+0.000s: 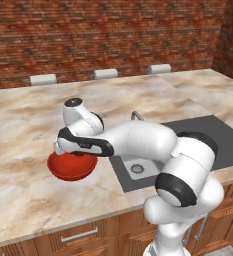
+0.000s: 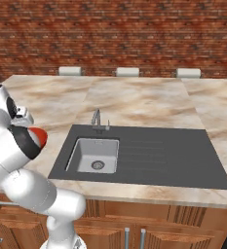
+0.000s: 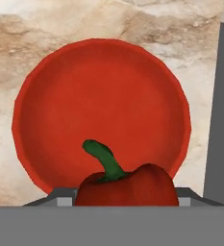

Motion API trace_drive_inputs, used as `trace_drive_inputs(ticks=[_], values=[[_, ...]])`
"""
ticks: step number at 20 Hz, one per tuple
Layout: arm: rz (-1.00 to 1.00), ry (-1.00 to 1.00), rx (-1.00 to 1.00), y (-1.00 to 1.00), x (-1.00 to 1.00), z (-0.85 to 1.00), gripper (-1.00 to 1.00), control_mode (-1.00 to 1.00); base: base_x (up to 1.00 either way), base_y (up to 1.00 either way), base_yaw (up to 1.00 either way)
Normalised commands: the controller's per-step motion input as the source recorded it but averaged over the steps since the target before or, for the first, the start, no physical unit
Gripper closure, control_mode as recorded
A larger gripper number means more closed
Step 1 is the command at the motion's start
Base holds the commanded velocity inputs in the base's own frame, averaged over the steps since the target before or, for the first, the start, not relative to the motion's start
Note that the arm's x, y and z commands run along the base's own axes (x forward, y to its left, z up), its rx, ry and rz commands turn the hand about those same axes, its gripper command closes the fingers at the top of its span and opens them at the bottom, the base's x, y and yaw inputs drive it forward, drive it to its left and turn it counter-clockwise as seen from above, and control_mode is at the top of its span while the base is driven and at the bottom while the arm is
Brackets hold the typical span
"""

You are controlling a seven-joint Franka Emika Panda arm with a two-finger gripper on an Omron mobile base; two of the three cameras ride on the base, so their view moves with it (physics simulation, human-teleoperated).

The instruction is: Pick the mangos from the cabinet and place them in one bowl. Pick the bell pepper from the sink and place it in the other bowl.

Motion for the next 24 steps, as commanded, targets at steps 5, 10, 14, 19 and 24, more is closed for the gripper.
trace_drive_inputs(ticks=[5,10,14,19,24], values=[[0.0,0.0,0.02,-0.13,-0.11,-0.37,1.0,-1.0,0.0,0.0,0.0],[0.02,-0.01,0.01,-0.22,0.09,-0.5,1.0,-1.0,0.0,0.0,0.0],[0.07,-0.01,0.0,0.07,0.03,-0.42,1.0,-1.0,0.0,0.0,0.0],[0.07,-0.03,0.0,0.06,0.13,-0.33,1.0,-1.0,0.0,0.0,0.0],[0.05,-0.01,0.0,0.16,0.35,-0.24,-1.0,-1.0,0.0,0.0,0.0]])
